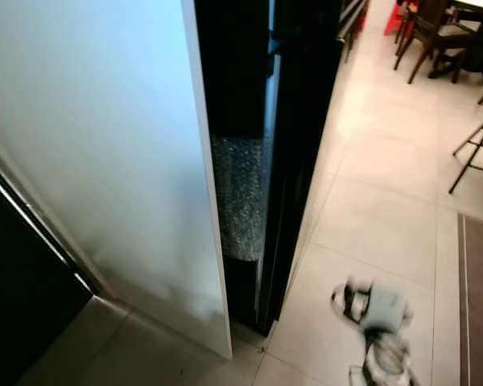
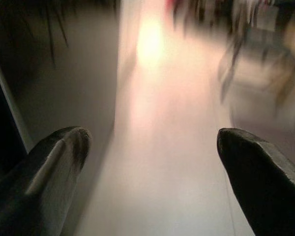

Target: Restocking fridge

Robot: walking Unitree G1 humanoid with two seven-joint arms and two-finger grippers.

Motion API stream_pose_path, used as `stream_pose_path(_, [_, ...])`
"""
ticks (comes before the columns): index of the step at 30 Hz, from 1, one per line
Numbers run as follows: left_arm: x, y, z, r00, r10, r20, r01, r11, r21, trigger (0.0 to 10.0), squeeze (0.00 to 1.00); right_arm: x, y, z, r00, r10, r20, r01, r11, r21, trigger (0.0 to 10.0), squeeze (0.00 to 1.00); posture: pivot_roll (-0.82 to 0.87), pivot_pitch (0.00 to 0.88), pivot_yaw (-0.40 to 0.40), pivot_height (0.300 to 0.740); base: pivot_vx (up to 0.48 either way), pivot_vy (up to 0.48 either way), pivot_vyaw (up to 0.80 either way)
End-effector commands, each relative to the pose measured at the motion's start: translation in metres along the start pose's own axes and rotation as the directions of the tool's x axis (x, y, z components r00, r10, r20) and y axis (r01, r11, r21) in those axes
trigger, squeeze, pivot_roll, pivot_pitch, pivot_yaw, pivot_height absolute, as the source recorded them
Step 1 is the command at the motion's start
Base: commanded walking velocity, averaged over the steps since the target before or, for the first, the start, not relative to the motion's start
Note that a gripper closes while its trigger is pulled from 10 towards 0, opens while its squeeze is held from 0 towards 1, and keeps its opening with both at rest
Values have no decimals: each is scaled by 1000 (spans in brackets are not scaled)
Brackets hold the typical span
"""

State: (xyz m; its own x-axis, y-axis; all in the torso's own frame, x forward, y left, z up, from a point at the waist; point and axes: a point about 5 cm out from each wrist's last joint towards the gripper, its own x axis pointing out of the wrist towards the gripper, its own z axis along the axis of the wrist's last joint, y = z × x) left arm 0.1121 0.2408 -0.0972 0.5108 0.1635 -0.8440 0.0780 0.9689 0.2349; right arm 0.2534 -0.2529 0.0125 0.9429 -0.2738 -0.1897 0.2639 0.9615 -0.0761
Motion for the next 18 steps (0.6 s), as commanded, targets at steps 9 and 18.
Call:
stream_pose_path(9, [-2, -2, -8, 1000, 16, -17, -17, 1000, -24, 10000, 0, -15, 50, 40, 963, 201, 179, -190, 979, -76, 10000, 0, -94, 0, -16, 740, 0, 0, 0])
stream_pose_path(18, [-2, -6, -8, 1000, 27, -14, -27, 999, -24, 10000, 0, -14, 124, 85, 914, 315, 255, -322, 947, -13, 10000, 725, -52, 0, -8, 740, 0, 0, 0])
